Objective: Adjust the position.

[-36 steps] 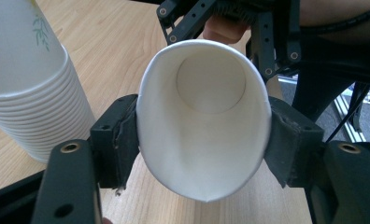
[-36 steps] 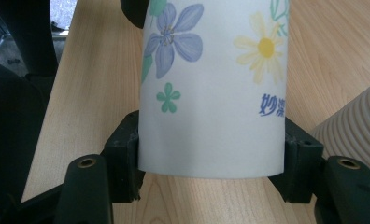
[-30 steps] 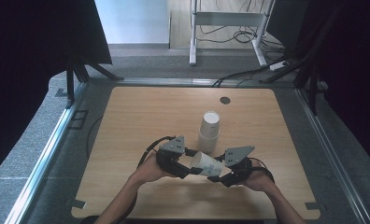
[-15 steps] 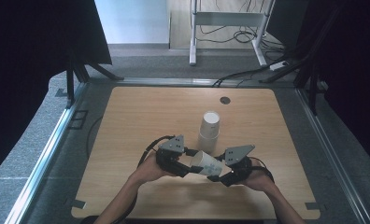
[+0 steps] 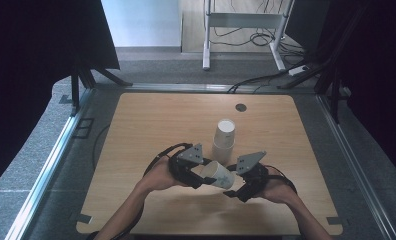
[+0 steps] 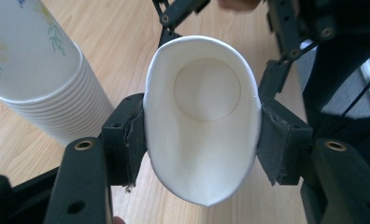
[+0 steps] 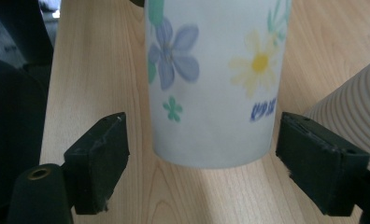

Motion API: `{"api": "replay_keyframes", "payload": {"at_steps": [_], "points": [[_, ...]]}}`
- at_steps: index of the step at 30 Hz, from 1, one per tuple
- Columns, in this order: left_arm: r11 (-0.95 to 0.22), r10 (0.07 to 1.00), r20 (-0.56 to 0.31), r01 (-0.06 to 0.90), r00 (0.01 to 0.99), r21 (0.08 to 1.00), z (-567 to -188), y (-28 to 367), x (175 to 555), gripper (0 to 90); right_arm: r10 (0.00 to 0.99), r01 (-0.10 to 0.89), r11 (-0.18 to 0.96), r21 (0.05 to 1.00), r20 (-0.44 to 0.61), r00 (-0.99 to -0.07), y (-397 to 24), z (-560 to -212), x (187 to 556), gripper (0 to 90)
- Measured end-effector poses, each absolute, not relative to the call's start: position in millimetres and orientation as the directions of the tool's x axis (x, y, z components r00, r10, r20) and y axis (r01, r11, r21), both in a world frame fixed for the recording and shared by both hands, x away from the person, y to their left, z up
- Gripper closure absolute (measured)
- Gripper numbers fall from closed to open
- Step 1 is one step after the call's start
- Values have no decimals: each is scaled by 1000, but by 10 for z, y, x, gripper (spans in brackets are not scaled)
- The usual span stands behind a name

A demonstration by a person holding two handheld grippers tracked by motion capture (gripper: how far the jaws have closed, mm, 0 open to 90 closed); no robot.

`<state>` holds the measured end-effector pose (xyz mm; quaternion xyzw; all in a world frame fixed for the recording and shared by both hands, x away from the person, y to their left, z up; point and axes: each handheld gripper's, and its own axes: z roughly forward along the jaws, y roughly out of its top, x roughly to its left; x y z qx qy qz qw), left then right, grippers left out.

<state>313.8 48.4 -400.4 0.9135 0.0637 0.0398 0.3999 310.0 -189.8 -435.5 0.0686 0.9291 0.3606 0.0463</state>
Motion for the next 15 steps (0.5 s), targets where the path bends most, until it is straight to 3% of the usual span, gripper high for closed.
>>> {"api": "replay_keyframes", "payload": {"at_steps": [10,15], "points": [[-790,101,95,22,990,612,-3946,260,3102,382,136,94,856,509,-46,-990,-1649,-4354,3141,201],[-815,77,116,-4,990,579,-3946,205,3088,380,113,78,871,485,-42,-993,-1596,-4373,3149,259]]}}
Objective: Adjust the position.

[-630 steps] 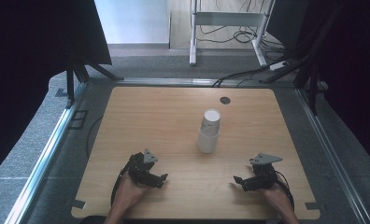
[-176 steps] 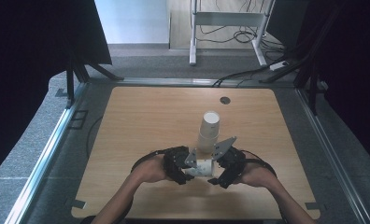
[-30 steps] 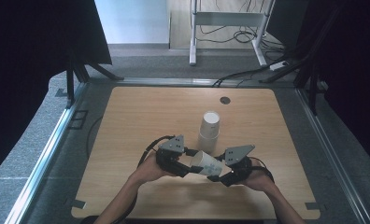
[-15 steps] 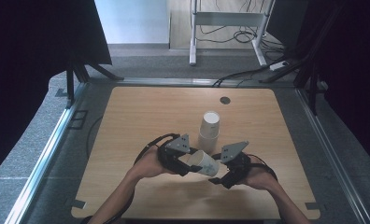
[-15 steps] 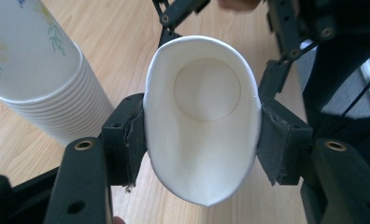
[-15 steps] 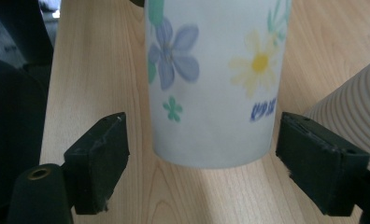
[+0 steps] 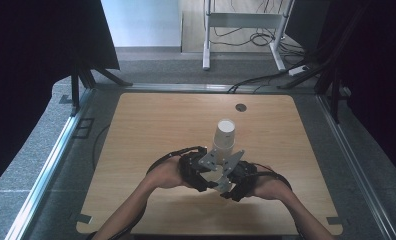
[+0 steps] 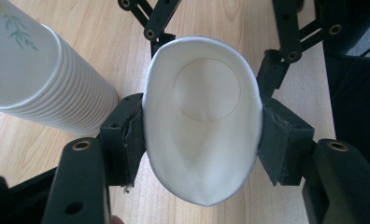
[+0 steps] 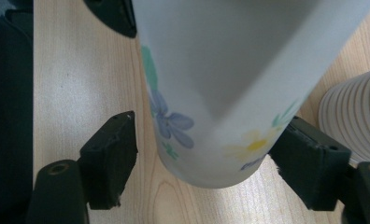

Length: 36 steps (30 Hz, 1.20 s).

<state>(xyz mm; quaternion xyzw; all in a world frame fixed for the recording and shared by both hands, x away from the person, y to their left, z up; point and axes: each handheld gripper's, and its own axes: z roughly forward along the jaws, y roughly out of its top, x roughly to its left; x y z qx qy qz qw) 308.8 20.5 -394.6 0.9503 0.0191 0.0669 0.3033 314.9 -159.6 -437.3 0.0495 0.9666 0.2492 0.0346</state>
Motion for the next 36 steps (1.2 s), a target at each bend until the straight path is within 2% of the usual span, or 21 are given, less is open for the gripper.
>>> {"api": "replay_keyframes", "payload": {"at_steps": [9,16,20,22,25,31,36], "points": [[-835,51,123,-26,991,550,-3956,126,3059,373,89,58,886,460,-46,-995,-1561,-4410,3158,365],[-828,54,109,-17,993,560,-3961,118,3065,342,98,69,881,467,-38,-994,-1578,-4422,3137,372],[-800,72,85,7,994,601,-3934,155,3081,266,105,78,853,517,-24,-994,-1628,-4405,3133,373],[-782,86,71,23,994,623,-3921,180,3090,199,115,89,833,547,-14,-993,-1659,-4390,3132,372],[-743,100,53,39,994,668,-3905,232,3106,159,137,116,793,598,11,-990,-1717,-4381,3136,372],[-649,151,-9,106,988,754,-3893,327,3135,147,161,139,704,697,34,-986,-1805,-4423,3139,372],[-597,162,-45,135,986,791,-3906,366,3151,147,173,149,628,764,49,-984,-1840,-4472,3125,371]]}}
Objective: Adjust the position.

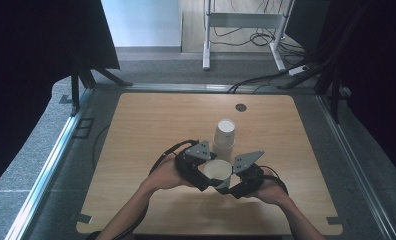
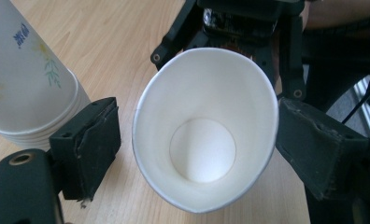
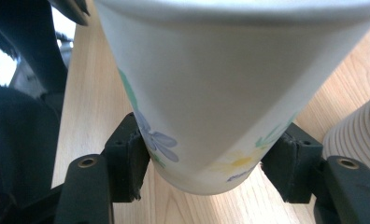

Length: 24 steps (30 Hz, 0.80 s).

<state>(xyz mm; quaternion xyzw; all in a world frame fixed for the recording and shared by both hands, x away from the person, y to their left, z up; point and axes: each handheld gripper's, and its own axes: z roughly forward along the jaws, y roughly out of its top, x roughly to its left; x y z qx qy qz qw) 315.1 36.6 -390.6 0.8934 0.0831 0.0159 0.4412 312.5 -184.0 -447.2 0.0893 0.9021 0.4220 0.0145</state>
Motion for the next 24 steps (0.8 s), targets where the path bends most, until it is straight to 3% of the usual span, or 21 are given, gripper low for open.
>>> {"api": "replay_keyframes", "payload": {"at_steps": [10,24], "points": [[-579,149,-46,125,988,806,-3974,316,3146,163,175,160,554,817,73,-982,-1858,-4522,3114,371],[-581,147,-20,102,989,807,-3995,324,3138,286,160,160,543,824,86,-983,-1830,-4563,3133,367]]}}
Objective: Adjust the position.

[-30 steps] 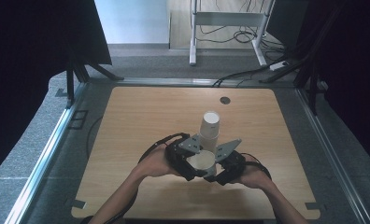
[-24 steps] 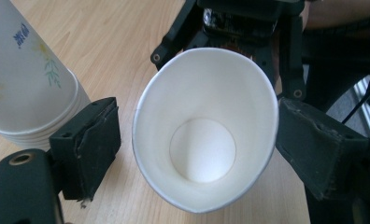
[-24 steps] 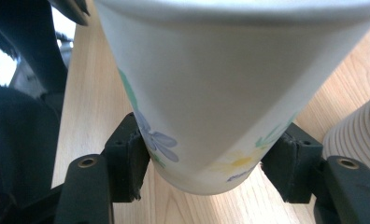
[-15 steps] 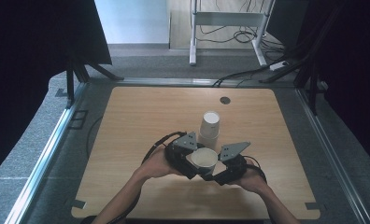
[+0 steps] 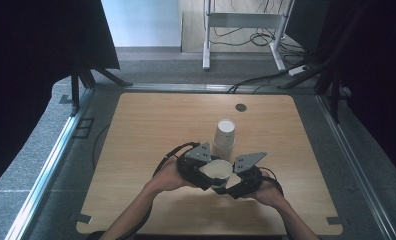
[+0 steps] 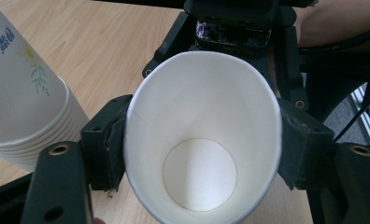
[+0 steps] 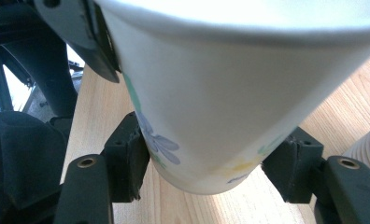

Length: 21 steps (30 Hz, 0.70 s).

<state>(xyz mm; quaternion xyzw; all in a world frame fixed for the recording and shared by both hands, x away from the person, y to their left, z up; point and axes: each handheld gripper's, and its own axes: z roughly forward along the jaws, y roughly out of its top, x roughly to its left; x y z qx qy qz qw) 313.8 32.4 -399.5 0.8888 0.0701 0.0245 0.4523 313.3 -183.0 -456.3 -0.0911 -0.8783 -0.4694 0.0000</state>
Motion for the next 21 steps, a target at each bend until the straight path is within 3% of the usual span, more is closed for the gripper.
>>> {"api": "replay_keyframes", "payload": {"at_steps": [6,15,21], "points": [[-588,167,-5,103,986,802,-3994,324,3134,289,184,163,562,811,70,-980,-1826,-4559,3138,344],[-604,260,26,142,965,784,-3977,412,3175,285,292,217,592,776,45,-955,-1890,-4592,3175,140],[-607,330,25,192,944,771,-4030,491,3200,282,345,254,586,770,47,-938,-2001,-4590,3183,105]]}}
